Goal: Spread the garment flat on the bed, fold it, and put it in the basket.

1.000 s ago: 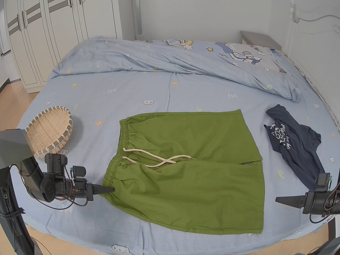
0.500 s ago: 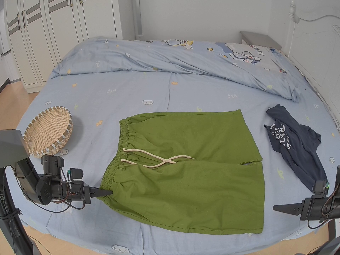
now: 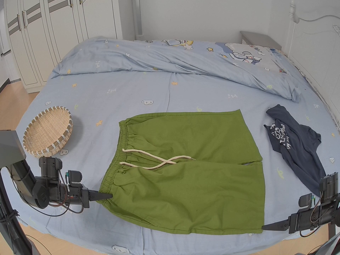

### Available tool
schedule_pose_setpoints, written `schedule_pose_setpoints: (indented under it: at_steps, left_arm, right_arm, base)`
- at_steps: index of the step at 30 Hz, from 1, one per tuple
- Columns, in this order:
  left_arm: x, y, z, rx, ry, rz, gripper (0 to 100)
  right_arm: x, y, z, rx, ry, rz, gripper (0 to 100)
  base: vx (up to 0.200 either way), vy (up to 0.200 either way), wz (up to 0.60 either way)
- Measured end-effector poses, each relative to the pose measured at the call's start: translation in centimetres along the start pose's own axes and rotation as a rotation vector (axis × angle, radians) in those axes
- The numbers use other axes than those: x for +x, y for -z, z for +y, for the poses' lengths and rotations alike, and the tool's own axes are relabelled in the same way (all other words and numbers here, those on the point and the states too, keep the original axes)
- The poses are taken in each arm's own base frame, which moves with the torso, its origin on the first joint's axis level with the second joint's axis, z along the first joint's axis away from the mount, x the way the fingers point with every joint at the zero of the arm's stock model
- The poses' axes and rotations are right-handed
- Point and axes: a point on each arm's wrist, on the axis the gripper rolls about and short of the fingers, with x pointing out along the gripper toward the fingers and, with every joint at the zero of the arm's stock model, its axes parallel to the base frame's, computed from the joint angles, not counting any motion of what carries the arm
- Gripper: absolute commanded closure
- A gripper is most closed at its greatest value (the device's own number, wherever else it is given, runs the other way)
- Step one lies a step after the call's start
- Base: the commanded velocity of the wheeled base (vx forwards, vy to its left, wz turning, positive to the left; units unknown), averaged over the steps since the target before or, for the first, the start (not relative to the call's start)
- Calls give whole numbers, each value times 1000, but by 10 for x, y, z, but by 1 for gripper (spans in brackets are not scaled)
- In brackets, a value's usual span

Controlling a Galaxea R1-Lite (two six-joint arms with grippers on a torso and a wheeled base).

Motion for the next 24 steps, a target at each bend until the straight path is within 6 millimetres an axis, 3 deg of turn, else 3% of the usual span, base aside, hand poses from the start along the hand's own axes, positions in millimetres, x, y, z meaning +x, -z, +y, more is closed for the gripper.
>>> schedule_pose_setpoints:
  at_steps: [10, 24]
  left_arm:
    - [-2, -2, -3, 10, 0, -7, 100]
    - [-4, -3, -3, 14, -3, -13, 100]
  right_arm:
    - [29, -16, -18, -57, 3, 14, 0]
    - [53, -13, -26, -68, 6, 81, 0]
  base:
    - [0, 0, 0]
    - [0, 0, 0]
